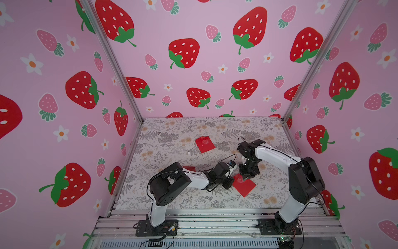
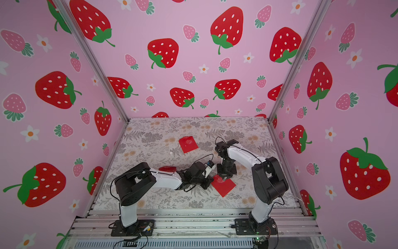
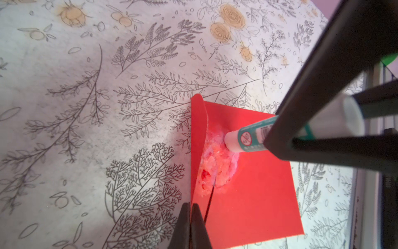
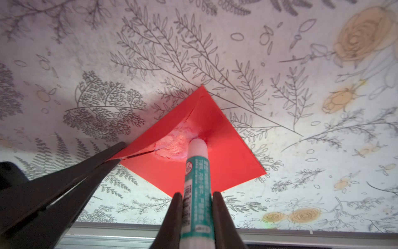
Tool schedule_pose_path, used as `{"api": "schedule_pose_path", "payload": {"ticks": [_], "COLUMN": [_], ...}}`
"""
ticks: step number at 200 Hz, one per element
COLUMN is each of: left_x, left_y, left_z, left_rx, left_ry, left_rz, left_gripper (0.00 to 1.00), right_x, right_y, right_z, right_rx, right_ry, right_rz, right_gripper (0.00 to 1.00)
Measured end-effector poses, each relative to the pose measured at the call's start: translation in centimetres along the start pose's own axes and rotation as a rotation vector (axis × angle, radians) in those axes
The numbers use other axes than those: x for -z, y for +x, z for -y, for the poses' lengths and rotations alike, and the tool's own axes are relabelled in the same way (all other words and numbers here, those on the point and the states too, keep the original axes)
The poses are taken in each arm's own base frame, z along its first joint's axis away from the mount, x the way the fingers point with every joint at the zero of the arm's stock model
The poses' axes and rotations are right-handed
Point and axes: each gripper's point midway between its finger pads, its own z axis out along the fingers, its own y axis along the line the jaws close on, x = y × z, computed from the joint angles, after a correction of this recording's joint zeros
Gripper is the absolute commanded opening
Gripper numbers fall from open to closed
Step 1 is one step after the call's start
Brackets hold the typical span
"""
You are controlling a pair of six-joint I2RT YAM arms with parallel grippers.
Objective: Seal the envelope with a glue stick
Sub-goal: Apply the envelope at the center of the board, then seal the envelope at the center of the board.
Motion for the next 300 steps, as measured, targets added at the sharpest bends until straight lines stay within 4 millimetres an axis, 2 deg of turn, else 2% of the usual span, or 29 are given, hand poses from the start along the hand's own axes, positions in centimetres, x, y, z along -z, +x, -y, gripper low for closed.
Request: {"api": "schedule_pose_path", "payload": {"ticks": [18,75,101,120,134,159,181,191,202,205,211,233,269,300], "left_x": [0.0,0.0,0.0,0.1,0.3,1.3,2.3,2.7,3.0,3.0,3.2,3.6,3.8,3.7], "left_y": [0.0,0.0,0.0,-0.1,-0.1,0.4,1.1,1.2,1.5,1.5,1.6,1.8,1.9,1.0], "left_z": [0.0,0.0,0.0,-0.4,-0.8,-1.9,-2.7,-3.0,-3.2,-3.2,-3.2,-3.1,-3.1,-2.9], "left_rx": [0.000,0.000,0.000,0.000,0.001,0.010,0.024,0.031,0.035,0.035,0.036,0.032,0.005,-0.017], "left_ry": [0.000,0.000,-0.002,-0.022,-0.048,-0.106,-0.150,-0.164,-0.174,-0.175,-0.178,-0.179,-0.186,-0.190], "left_rz": [0.000,0.000,0.000,0.006,0.006,-0.004,-0.016,-0.020,-0.025,-0.025,-0.031,-0.047,-0.083,-0.099], "left_gripper": [0.00,0.00,0.00,0.00,0.00,0.00,0.00,0.00,0.04,0.10,0.14,0.24,0.27,0.26], "right_x": [0.0,-0.1,0.0,0.6,1.8,4.8,6.1,6.0,5.6,5.4,5.0,4.1,4.2,4.6], "right_y": [0.1,-0.1,-0.4,-0.9,-1.2,-2.1,-2.4,-2.4,-2.3,-2.2,-2.1,-1.7,-1.8,-1.8], "right_z": [-0.4,-3.8,-4.3,-3.7,-2.9,-0.5,1.5,2.3,2.8,2.9,3.1,3.5,3.7,3.7], "right_rx": [0.003,0.000,-0.009,-0.037,-0.071,-0.159,-0.232,-0.255,-0.270,-0.274,-0.280,-0.286,-0.280,-0.270], "right_ry": [-0.025,-0.211,-0.234,-0.245,-0.278,-0.360,-0.425,-0.439,-0.444,-0.446,-0.451,-0.463,-0.487,-0.502], "right_rz": [-0.009,-0.022,-0.010,0.034,0.091,0.215,0.272,0.277,0.268,0.263,0.251,0.224,0.226,0.252], "right_gripper": [0.00,0.00,0.00,0.00,0.00,0.00,0.00,0.00,0.00,0.00,0.00,0.00,0.00,0.00]}}
